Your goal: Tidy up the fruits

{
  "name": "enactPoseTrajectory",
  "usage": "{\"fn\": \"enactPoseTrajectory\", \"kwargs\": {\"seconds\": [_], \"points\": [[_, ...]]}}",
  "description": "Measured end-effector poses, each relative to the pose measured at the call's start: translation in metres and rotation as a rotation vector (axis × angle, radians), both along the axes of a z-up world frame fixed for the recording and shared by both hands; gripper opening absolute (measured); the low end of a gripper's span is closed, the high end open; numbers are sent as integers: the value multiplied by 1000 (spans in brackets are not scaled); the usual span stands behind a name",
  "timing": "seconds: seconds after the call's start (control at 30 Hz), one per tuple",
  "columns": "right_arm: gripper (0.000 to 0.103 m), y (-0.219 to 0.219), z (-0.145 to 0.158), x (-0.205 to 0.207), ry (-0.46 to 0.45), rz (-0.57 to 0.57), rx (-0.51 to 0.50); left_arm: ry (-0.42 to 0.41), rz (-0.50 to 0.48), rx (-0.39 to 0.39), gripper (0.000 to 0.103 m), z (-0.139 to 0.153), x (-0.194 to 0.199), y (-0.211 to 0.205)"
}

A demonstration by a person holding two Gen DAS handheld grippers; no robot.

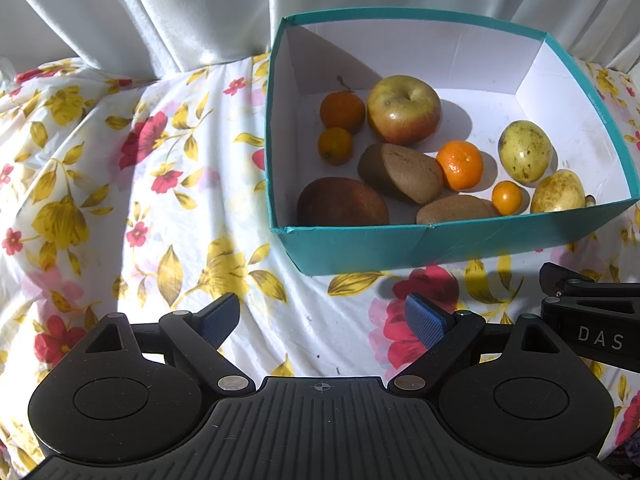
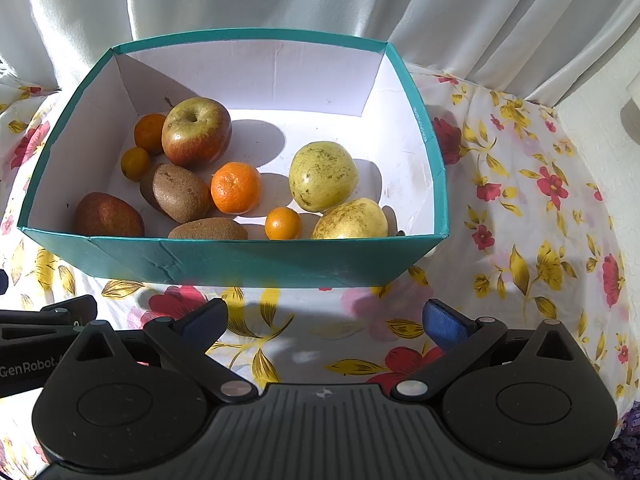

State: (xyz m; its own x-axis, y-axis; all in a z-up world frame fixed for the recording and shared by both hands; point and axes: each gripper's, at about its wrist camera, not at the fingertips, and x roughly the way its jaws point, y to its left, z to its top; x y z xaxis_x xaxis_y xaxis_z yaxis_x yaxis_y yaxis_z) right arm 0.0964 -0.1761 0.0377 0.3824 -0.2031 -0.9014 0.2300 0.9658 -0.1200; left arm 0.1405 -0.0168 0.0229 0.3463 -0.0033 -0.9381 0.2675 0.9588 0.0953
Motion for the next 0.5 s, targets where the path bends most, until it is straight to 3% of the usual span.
{"fn": "enactPoseTrajectory", "kwargs": {"seconds": [0.5], "points": [[103,1,1,-1,0,-2,0,0,2,1,93,-1,-1,-1]]}}
